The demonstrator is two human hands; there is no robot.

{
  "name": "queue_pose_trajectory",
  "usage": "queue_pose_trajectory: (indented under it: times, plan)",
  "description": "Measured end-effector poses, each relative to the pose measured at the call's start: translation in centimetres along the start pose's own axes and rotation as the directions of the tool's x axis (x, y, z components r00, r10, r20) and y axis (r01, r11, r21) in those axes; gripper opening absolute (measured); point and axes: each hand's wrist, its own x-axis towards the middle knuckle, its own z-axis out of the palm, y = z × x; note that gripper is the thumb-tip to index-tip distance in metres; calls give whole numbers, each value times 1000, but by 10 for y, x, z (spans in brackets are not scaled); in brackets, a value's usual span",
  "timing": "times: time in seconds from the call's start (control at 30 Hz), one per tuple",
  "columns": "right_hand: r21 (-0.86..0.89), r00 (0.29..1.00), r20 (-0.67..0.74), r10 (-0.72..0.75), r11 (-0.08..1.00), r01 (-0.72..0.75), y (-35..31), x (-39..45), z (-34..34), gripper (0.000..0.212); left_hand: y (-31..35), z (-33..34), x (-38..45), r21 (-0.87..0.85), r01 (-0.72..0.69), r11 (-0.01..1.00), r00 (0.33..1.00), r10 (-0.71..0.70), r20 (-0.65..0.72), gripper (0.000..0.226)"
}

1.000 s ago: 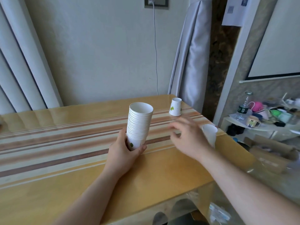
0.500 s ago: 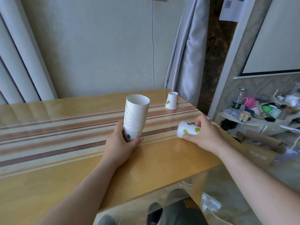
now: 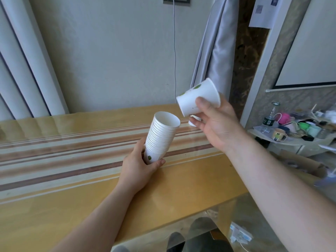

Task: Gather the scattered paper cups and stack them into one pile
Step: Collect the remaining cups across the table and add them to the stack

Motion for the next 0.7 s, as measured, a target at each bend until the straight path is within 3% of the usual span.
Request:
queue_pose_trajectory:
  times: [0.1, 0.2, 0.47, 0.63, 0.7]
  plan:
    - [-200, 999, 34, -27, 979, 34, 12, 5, 11, 51, 2, -2, -2, 25, -39, 999, 999, 40, -34, 77]
    - [-426, 1000, -18, -11, 905, 3, 29, 8, 8, 70, 1, -2, -1, 46, -55, 997, 997, 57, -48, 77]
    - [-437, 991, 93, 98, 898, -48, 49, 9, -19, 88, -5, -1, 0, 28, -45, 999, 998, 46, -52, 68]
    - [-499, 977, -208, 39, 855, -141, 75, 56, -50, 44, -8, 2, 3, 6, -46, 999, 998, 46, -45, 69]
    - [-681, 966, -259, -1, 709, -182, 93, 89, -66, 59, -8, 3, 4, 3, -51, 999, 998, 51, -45, 72]
